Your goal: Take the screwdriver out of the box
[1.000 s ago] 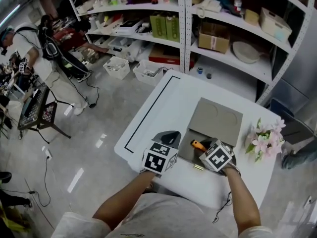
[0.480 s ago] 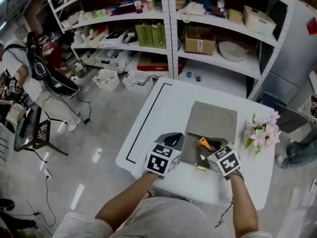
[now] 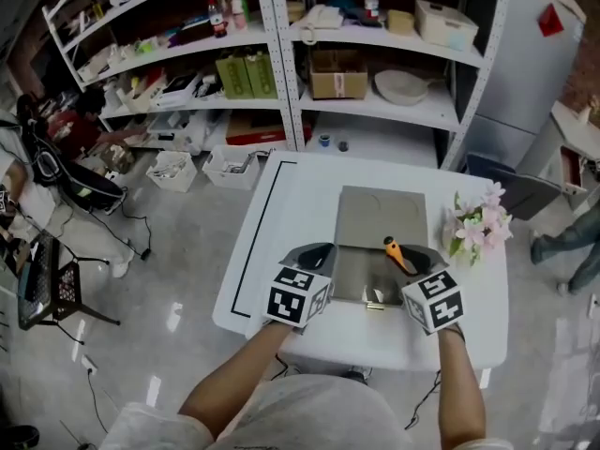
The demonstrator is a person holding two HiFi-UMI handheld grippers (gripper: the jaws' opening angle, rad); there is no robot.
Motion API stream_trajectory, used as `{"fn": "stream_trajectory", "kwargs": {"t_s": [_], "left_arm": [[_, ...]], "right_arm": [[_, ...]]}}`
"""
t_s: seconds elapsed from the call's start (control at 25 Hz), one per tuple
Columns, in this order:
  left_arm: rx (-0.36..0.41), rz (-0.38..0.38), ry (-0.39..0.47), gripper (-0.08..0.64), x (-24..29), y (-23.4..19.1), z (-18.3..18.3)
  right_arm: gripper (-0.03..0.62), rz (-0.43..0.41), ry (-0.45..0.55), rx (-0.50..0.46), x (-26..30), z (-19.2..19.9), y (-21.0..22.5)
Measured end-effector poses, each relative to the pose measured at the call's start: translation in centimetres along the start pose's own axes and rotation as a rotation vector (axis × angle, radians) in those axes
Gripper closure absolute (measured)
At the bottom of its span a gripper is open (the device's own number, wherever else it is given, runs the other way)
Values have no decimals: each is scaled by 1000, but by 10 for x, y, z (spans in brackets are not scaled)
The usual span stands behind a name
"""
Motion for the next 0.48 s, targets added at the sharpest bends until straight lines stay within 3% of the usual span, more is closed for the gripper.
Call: {"fn": "stream_trajectory", "kwargs": {"t_s": [0.48], "left_arm": [[27, 51, 63, 555, -6, 5, -19]], "right_arm": [[480, 186, 235, 178, -76, -15, 12]]}}
Point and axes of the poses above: the fingertips, and each gripper's own axes: x forward along the fingers, y to its right, z out of its underside, the point moved 2 cm from there along -x, backward along the fingers, and after that the axes turned 12 degrees about x, right-handed, at the moved point
